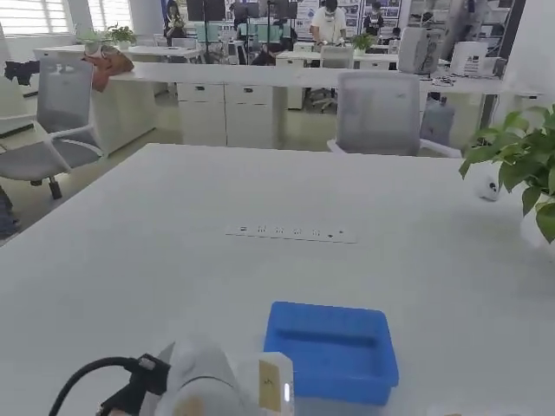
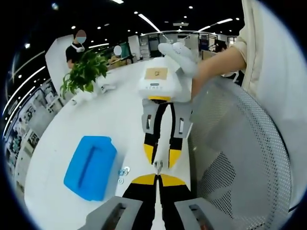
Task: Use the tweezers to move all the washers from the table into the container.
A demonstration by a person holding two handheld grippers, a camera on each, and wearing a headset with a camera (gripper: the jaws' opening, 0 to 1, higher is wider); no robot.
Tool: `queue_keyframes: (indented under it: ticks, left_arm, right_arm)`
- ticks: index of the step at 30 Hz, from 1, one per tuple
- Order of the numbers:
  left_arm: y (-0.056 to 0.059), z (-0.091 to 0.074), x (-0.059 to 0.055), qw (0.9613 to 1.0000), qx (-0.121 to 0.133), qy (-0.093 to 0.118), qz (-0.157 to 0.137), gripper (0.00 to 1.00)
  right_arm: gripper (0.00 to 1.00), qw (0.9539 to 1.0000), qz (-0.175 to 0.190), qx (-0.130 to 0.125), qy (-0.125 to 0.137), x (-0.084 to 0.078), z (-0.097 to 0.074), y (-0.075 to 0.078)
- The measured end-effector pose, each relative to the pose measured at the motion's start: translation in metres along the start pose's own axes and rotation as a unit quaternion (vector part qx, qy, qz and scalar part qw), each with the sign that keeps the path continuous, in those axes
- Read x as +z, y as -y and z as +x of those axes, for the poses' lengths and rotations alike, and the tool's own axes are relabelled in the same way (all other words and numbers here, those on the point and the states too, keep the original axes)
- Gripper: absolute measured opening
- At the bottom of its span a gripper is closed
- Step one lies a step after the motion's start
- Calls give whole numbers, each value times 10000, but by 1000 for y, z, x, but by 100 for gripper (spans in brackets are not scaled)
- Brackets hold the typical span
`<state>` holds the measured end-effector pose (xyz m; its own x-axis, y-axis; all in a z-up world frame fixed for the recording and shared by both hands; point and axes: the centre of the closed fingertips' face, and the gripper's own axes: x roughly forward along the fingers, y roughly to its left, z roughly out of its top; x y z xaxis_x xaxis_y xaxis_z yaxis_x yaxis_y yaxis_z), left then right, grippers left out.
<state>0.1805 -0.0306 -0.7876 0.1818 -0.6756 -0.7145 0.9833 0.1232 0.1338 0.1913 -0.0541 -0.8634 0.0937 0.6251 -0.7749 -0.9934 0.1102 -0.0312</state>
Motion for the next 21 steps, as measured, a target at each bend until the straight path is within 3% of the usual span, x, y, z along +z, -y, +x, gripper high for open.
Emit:
queue_keyframes:
  ticks: [5, 7, 10, 21]
  left_arm:
    - [3, -2, 3, 9999, -50, -41, 146, 0]
    - [3, -3, 3, 9998, -64, -42, 181, 0]
    - [1, -5, 0, 9994, -87, -156, 310, 0]
    - [-17, -20, 2, 9991, 0, -234, 346, 0]
  right_arm:
    - [15, 9999, -80, 123, -8, 3, 9, -2]
    - [7, 9994, -275, 183, -144, 1, 12, -3]
    - [7, 9990, -357, 178, -176, 6, 15, -2]
    - [7, 9990, -414, 50, 152, 33, 25, 13]
